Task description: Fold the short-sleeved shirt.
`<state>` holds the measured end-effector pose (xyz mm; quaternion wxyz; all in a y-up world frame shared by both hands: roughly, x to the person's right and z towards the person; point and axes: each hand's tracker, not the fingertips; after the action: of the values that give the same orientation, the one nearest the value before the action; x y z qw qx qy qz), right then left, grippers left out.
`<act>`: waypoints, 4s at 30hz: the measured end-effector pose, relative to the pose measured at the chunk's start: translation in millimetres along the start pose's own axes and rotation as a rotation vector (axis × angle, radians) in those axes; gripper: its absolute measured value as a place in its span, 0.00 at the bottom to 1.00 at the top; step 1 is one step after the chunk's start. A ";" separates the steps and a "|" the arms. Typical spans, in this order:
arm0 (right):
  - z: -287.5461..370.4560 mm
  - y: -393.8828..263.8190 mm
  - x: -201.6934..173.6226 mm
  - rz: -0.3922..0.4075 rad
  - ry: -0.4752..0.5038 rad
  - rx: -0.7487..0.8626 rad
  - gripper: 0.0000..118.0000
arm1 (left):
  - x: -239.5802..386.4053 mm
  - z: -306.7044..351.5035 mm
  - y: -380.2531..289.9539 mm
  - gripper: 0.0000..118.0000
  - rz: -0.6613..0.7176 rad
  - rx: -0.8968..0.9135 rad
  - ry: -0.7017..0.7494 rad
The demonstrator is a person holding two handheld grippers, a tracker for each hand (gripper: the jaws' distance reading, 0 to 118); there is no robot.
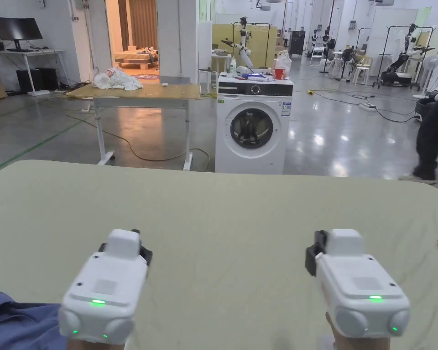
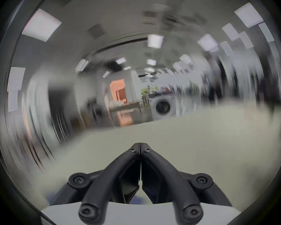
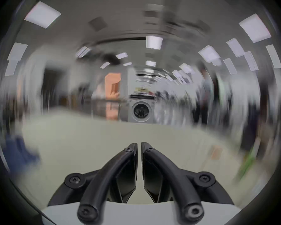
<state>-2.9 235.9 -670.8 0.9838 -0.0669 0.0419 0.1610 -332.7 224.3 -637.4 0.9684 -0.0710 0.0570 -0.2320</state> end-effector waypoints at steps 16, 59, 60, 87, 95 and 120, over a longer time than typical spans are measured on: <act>0.1 -0.8 -8.8 -0.014 -0.036 -0.060 0.03 | -7.8 -2.3 -3.8 0.00 0.269 -0.039 -0.012; -9.8 -35.0 -44.8 -0.204 0.051 -0.176 0.03 | -175.9 33.2 -202.4 0.70 0.500 -0.935 -0.111; -9.7 -35.7 -44.7 -0.200 0.050 -0.179 0.03 | -173.1 33.7 -199.2 0.71 0.503 -0.921 -0.102; -2.2 -35.5 -32.9 -0.228 0.022 -0.171 0.03 | -209.1 59.2 -103.1 0.00 0.554 -0.418 -0.073; 6.8 -26.3 -19.8 -0.244 0.005 -0.138 0.03 | -202.1 51.5 -18.5 0.00 0.501 -0.213 -0.154; 67.7 -40.7 96.8 -0.283 -0.211 -0.103 0.03 | 72.6 -12.4 163.5 0.00 0.402 -0.019 -0.768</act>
<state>105.8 237.5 -609.1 0.9908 -0.1052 -0.0795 0.0290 -198.0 333.9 -682.1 0.9446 -0.1486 -0.2928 0.0053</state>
